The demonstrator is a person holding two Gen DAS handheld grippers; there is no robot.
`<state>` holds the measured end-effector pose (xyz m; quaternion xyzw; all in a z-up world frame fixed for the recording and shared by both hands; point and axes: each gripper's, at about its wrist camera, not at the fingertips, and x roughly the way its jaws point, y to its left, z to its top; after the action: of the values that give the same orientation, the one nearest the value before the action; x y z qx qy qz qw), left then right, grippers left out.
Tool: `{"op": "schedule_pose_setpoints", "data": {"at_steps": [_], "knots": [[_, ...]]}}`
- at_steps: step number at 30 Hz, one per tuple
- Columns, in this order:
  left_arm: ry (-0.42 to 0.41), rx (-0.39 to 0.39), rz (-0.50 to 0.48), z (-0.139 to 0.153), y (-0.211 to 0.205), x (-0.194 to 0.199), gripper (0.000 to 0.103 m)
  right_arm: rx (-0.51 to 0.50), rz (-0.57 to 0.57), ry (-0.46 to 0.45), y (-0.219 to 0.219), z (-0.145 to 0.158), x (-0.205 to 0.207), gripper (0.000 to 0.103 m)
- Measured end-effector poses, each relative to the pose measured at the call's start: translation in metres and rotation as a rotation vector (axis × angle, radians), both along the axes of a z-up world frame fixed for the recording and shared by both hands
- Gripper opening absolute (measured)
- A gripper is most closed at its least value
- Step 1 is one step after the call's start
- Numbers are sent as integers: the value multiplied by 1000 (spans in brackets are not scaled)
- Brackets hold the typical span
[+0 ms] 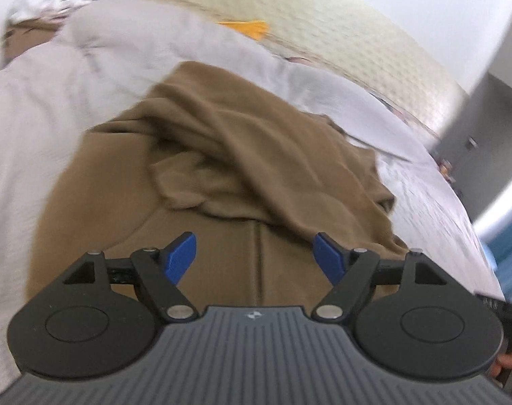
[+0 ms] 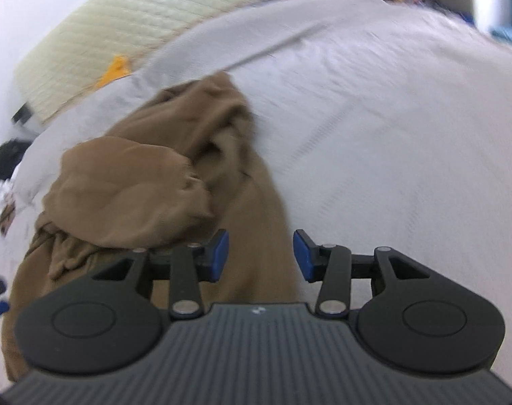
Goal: Fold large clothes
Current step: 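Grasp a ribbed cuff with the left tool while the right tool grasps the other cuff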
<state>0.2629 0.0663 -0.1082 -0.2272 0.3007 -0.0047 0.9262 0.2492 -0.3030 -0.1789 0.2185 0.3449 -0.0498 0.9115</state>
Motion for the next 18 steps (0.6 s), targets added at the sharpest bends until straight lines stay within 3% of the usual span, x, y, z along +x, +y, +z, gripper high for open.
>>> {"op": "schedule_pose_setpoints", "data": {"at_steps": [2,4,7,9,14,18], "knots": [[14,-17,59,1,13,-9,84,69,-46,22,-15,-6,-2,47],[28,-29,118,3,26,-17,86,129,-88,30,-25,-12,-2,53],[47,-68,219,1,48,-30,86,181,-121,30,-32,-18,-4,69],[51,-119,281,-4,62,-38,86,197,-143,41,-34,-24,-1,87],[67,-198,413,-15,90,-49,87,279,-153,121,-36,-45,10,85],[111,-228,461,-28,102,-42,88,464,-127,219,-34,-75,24,86]]}}
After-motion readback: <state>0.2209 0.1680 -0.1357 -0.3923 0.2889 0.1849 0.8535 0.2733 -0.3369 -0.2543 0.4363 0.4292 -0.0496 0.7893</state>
